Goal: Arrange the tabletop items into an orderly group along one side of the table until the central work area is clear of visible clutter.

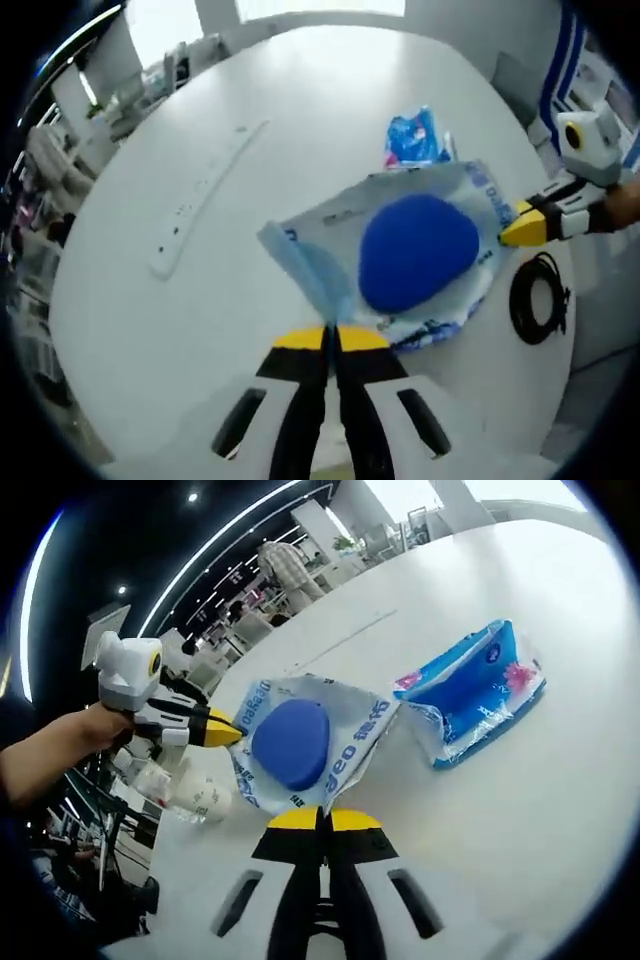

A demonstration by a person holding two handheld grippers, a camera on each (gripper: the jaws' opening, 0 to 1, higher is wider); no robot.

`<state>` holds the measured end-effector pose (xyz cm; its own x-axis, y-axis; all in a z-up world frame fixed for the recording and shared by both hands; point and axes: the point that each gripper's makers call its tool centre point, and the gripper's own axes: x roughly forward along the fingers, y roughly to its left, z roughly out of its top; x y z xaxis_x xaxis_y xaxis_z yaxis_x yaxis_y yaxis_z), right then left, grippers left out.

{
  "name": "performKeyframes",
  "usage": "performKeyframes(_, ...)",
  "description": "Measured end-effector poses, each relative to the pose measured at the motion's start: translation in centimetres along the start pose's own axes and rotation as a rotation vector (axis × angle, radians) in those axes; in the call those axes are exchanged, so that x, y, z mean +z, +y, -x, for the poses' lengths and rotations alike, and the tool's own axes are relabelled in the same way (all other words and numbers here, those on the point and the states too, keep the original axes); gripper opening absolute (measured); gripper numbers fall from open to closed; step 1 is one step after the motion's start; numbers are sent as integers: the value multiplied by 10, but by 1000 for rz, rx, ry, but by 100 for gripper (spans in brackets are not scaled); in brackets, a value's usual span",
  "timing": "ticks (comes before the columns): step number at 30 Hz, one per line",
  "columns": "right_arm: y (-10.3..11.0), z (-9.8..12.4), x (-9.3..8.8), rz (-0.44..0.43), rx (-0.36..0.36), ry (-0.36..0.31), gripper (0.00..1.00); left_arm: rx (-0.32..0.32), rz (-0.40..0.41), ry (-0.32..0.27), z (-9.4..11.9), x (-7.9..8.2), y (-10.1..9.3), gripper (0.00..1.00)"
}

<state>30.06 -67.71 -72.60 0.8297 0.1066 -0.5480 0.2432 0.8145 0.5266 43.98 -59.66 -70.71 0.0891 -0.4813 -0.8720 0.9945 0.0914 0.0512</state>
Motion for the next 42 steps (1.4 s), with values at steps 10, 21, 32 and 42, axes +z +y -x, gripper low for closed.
performKeyframes(10,6,13,18,64,15,-15,0,64,36,-29,24,10,-5,0)
performKeyframes(21,1,27,47,125,32,-5,0,101,221,-80,43,8,-20,0)
performKeyframes(32,1,32,57,251,74,48,0,169,290,-122,55,3,-36,0)
performKeyframes(42,0,27,63,361,92,96,0,259,444,-233,59,0,-39,0)
